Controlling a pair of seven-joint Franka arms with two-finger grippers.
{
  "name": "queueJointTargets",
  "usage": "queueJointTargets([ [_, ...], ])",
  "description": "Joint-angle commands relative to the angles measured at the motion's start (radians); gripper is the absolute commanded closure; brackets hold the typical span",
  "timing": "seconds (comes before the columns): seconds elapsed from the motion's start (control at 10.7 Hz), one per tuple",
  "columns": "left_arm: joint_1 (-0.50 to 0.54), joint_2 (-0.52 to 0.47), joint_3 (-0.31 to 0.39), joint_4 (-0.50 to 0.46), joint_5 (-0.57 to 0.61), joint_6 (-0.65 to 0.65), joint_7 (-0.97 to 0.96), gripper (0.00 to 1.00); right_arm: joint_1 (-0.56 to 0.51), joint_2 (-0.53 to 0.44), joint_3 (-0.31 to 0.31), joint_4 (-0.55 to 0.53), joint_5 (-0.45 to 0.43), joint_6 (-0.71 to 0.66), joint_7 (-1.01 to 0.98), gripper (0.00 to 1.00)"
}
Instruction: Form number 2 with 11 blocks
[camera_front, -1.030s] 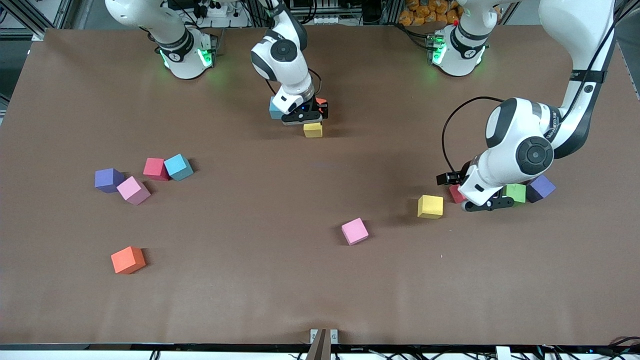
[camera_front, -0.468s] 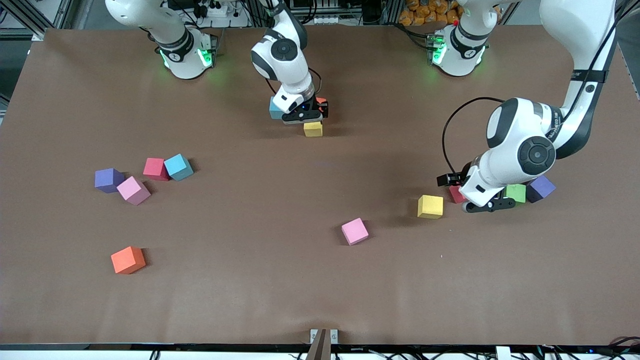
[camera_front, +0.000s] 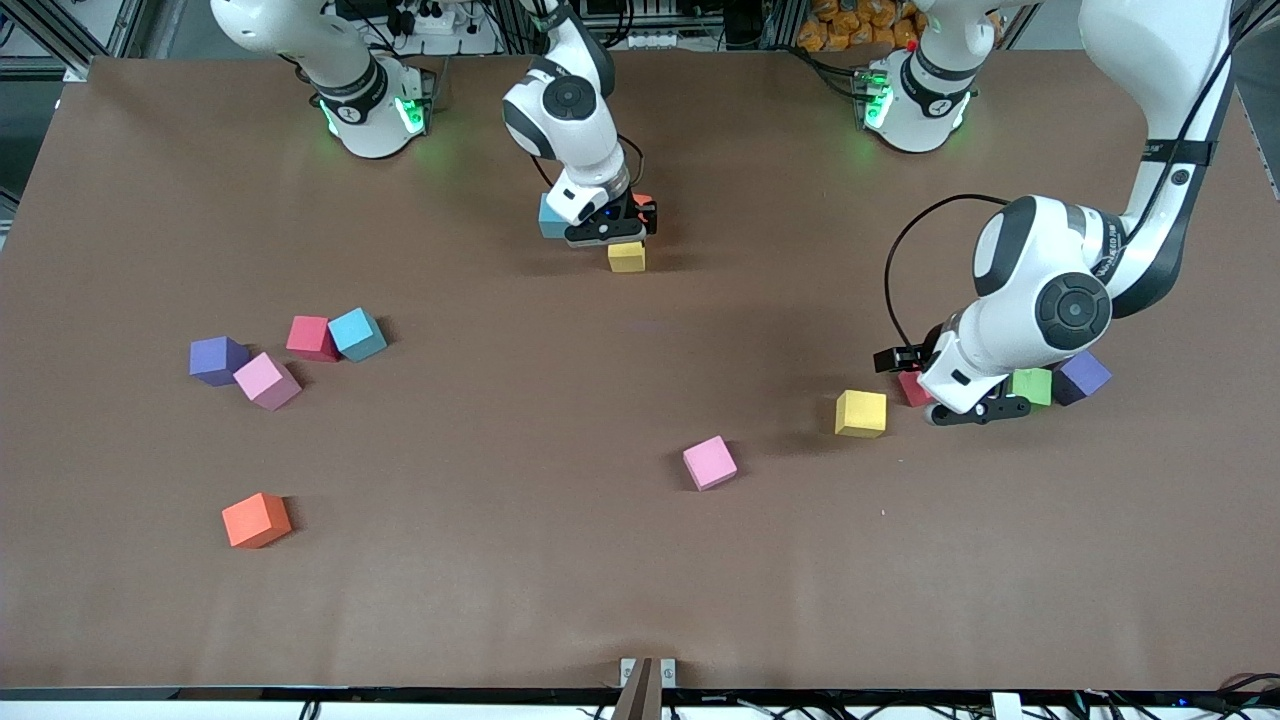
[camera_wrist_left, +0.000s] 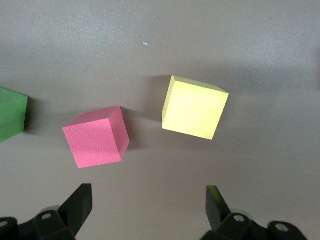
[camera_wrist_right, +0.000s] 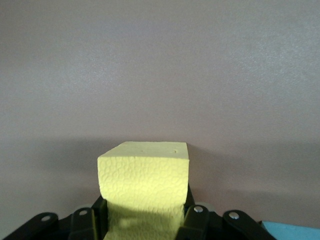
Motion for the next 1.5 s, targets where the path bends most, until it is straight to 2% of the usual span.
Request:
queueJointTargets([
  [0.0,-0.001,0.010,-0.003,0.024,0.027,-0.019,0.018,0.00,0.031,-0.001,-0.006,-0.035,-0.014,-0.008,0.034,0.59],
  [0.09,-0.001,0.012,-0.003,0.024,0.027,-0.019,0.022,0.00,0.029,-0.001,-0.006,-0.035,-0.014,-0.008,0.034,0.59],
  [0.19,-0.001,0.013,-0.003,0.024,0.027,-0.019,0.024,0.00,0.029,0.000,-0.006,-0.034,-0.014,-0.008,0.034,0.55],
  [0.47,-0.001,0.015,-0.003,0.025,0.027,-0.019,0.024,0.00,0.025,0.003,-0.006,-0.031,-0.012,-0.010,0.050,0.03],
  [0.56,-0.001,0.015,-0.003,0.025,0.027,-0.019,0.024,0.00,0.025,0.005,-0.006,-0.029,-0.012,-0.009,0.061,0.00],
  [1.4,-0.001,0.016,-0.003,0.027,0.027,-0.019,0.030,0.00,0.023,0.005,-0.005,0.014,-0.011,-0.010,0.161,0.00],
])
